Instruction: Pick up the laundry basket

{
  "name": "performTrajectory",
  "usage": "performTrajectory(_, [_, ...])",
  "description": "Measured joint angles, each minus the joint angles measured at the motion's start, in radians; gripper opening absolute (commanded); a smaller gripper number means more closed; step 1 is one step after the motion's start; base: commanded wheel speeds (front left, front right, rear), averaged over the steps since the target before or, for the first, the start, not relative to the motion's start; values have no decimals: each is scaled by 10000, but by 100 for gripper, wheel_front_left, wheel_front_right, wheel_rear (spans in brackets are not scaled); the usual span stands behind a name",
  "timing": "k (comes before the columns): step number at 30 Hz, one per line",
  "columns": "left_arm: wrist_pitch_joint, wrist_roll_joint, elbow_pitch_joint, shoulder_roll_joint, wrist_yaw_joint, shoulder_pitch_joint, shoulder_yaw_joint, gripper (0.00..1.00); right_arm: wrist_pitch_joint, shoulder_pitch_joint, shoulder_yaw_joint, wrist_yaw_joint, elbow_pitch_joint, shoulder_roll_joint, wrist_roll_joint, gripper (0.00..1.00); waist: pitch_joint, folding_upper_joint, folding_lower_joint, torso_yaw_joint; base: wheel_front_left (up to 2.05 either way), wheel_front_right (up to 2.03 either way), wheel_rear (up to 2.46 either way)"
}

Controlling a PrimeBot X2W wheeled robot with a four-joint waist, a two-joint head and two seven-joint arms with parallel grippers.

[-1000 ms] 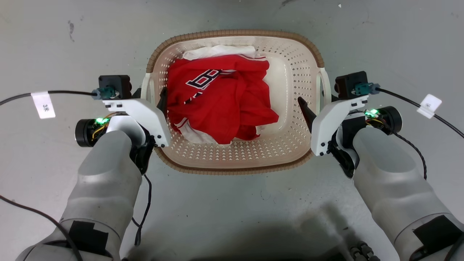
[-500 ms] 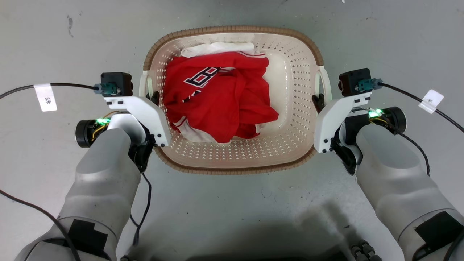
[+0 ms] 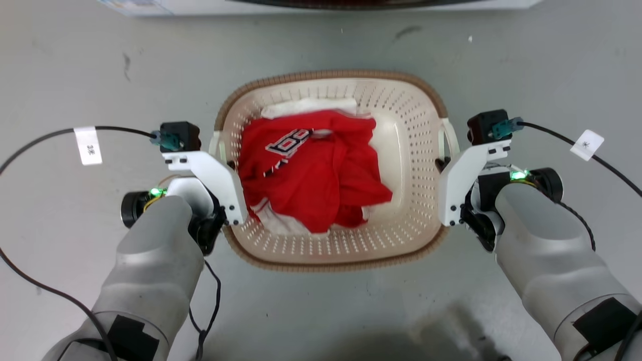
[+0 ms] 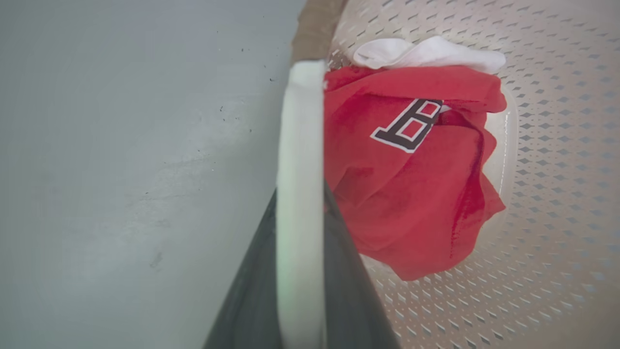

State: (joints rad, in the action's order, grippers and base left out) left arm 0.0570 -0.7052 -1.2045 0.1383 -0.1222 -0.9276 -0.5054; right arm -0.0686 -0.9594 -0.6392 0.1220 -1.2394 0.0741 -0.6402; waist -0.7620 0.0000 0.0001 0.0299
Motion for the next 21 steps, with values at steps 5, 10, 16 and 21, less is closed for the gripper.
performTrajectory(5, [614, -458, -115, -35, 4, 197, -251, 0, -715, 183, -242, -2, -44, 17, -405, 0, 810, 0, -1, -34, 0, 0, 0])
performTrajectory(10, [1089, -834, -215, -2, 4, 278, -416, 0, -1476, 372, -410, -6, 48, 38, -953, 0, 1735, 0, -1, -32, 0, 0, 0])
performTrajectory(16, [1755, -1112, -316, 50, 4, 362, -696, 0, -2717, 475, -529, -6, -15, 36, -1569, 0, 2872, 0, -1, -20, 0, 0, 0])
performTrajectory(21, [2297, -1377, -334, 86, 2, 407, -876, 0, -3595, 500, -610, -6, -151, 23, -1898, 0, 3788, 0, -2, -19, 0, 0, 0])
